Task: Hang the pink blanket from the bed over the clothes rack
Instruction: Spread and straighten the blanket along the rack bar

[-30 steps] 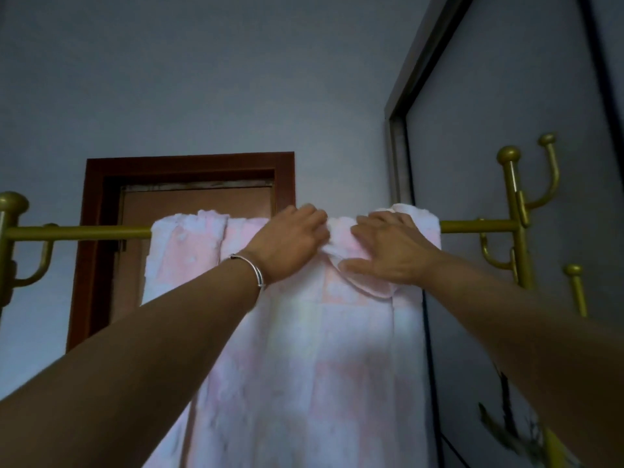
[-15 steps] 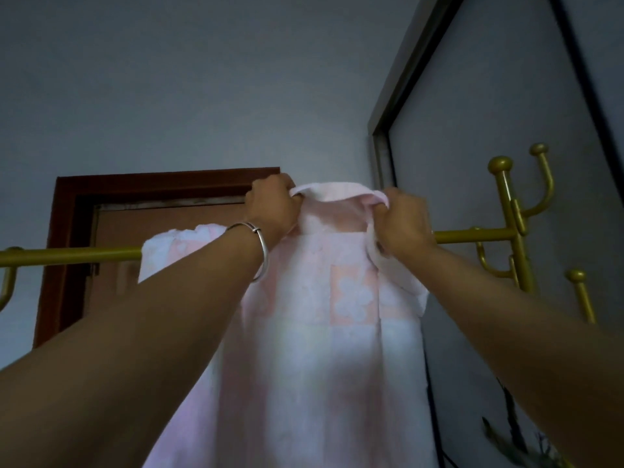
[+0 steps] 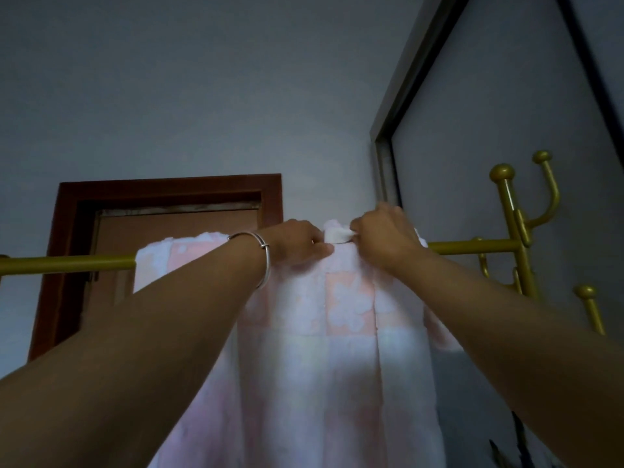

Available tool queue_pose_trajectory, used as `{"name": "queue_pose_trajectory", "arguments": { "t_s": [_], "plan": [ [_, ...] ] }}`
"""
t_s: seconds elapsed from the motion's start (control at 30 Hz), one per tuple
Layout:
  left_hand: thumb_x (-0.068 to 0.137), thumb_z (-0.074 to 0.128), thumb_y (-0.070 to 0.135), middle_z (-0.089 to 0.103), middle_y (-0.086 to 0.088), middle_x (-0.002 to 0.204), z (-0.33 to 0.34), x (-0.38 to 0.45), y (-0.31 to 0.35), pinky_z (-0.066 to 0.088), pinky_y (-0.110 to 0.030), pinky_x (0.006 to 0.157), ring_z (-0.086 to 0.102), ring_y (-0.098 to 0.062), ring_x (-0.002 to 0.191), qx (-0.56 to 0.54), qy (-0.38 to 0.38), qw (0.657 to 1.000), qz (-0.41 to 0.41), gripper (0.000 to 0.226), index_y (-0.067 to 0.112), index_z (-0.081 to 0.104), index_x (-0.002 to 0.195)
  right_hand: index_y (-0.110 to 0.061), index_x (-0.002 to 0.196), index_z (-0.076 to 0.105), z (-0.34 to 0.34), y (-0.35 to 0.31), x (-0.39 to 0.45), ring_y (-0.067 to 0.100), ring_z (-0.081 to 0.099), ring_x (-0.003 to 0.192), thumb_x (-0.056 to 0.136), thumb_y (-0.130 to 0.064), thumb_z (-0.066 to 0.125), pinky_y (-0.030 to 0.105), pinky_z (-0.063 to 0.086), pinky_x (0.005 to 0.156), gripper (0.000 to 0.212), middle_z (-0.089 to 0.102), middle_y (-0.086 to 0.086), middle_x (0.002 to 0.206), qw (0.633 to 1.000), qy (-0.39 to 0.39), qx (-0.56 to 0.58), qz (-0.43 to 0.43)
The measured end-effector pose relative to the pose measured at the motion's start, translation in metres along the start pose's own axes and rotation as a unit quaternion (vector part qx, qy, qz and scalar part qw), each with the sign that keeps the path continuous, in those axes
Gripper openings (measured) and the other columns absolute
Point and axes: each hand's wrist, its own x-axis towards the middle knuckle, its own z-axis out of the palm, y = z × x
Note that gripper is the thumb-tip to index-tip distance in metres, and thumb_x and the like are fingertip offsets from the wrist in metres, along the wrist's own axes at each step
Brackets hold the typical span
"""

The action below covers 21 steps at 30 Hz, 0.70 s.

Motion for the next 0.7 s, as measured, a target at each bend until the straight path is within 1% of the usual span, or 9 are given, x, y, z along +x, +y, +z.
{"name": "queue_pose_trajectory", "arguments": {
  "t_s": [0.1,0.2,0.23,0.3,0.37,0.47,0.53,0.6,0.7],
  "plan": [
    [0.091,0.053,0.037,0.057,-0.006,0.133,0.005,0.003,0.002,0.036,-0.019,0.085,0.054,-0.022,0.114,0.004,-0.008,1.000,0.029,0.041,0.018,0.053,0.128,-0.006,0.101,0.066,-0.005,0.006,0.012,0.035,0.060,0.103,0.088,-0.012,0.051,0.029,0.035,0.068,0.021,0.065,0.018,0.110,0.994,0.054,0.061,0.078],
    [0.090,0.055,0.034,0.058,-0.009,0.130,0.013,0.005,0.001,0.034,-0.020,0.081,0.052,-0.025,0.117,0.040,0.007,0.998,0.045,0.044,0.016,0.051,0.131,-0.002,0.100,0.064,-0.008,0.004,0.035,0.036,0.061,0.104,0.087,-0.007,0.050,0.031,0.043,0.073,0.020,0.065,0.021,0.112,0.959,0.104,0.221,0.143],
    [0.091,0.055,0.034,0.059,-0.011,0.127,0.015,0.006,0.000,0.034,-0.022,0.080,0.053,-0.027,0.116,0.042,0.013,0.998,0.042,0.043,0.015,0.053,0.129,-0.002,0.105,0.063,-0.007,0.002,0.042,0.034,0.059,0.109,0.087,-0.007,0.051,0.031,0.044,0.080,0.022,0.064,0.021,0.117,0.958,0.076,0.248,0.124],
    [0.090,0.055,0.035,0.060,-0.011,0.127,0.015,0.006,-0.001,0.038,-0.025,0.084,0.053,-0.029,0.116,0.035,0.014,0.999,0.031,0.044,0.017,0.052,0.131,-0.002,0.119,0.058,-0.005,-0.007,0.045,0.030,0.054,0.119,0.093,-0.018,0.049,0.028,0.041,0.092,0.032,0.058,0.018,0.129,0.959,-0.067,0.266,0.073],
    [0.089,0.057,0.037,0.059,-0.009,0.130,0.012,0.004,-0.002,0.041,-0.026,0.091,0.054,-0.027,0.116,0.023,0.007,0.999,0.029,0.048,0.017,0.051,0.132,-0.003,0.119,0.059,0.002,-0.014,0.038,0.031,0.053,0.117,0.099,-0.032,0.036,0.028,0.038,0.087,0.042,0.058,0.019,0.128,0.953,-0.182,0.242,0.030],
    [0.083,0.063,0.043,0.061,-0.004,0.128,0.005,-0.002,-0.006,0.042,-0.023,0.091,0.056,-0.022,0.113,0.025,0.004,0.999,0.019,0.055,0.019,0.053,0.130,-0.004,0.099,0.066,0.005,-0.017,0.033,0.033,0.057,0.106,0.097,-0.030,0.037,0.028,0.039,0.080,0.038,0.063,0.020,0.119,0.960,-0.148,0.239,0.010],
    [0.078,0.067,0.045,0.062,-0.003,0.125,0.000,-0.007,-0.014,0.045,-0.032,0.096,0.056,-0.023,0.112,0.052,0.013,0.999,-0.001,0.057,0.018,0.055,0.126,-0.008,0.092,0.069,0.000,-0.024,0.033,0.028,0.060,0.102,0.091,-0.024,0.047,0.029,0.044,0.081,0.028,0.067,0.015,0.114,0.962,-0.100,0.252,-0.021],
    [0.072,0.071,0.045,0.055,-0.003,0.129,-0.005,-0.014,-0.027,0.039,-0.041,0.102,0.049,-0.025,0.122,0.109,0.040,0.992,-0.042,0.062,0.020,0.053,0.125,-0.012,0.093,0.072,-0.006,-0.038,0.034,0.020,0.060,0.096,0.086,-0.027,0.055,0.028,0.045,0.082,0.024,0.070,0.008,0.107,0.953,-0.091,0.279,-0.076],
    [0.066,0.075,0.039,0.039,-0.003,0.138,-0.013,-0.033,-0.052,0.032,-0.047,0.101,0.033,-0.026,0.131,0.191,0.041,0.973,-0.127,0.077,0.026,0.040,0.133,-0.030,0.070,0.061,-0.009,-0.072,0.033,0.016,0.051,0.092,0.082,-0.039,0.060,0.038,0.042,0.092,0.015,0.061,-0.006,0.080,0.941,-0.106,0.292,-0.133]
  ]
}}
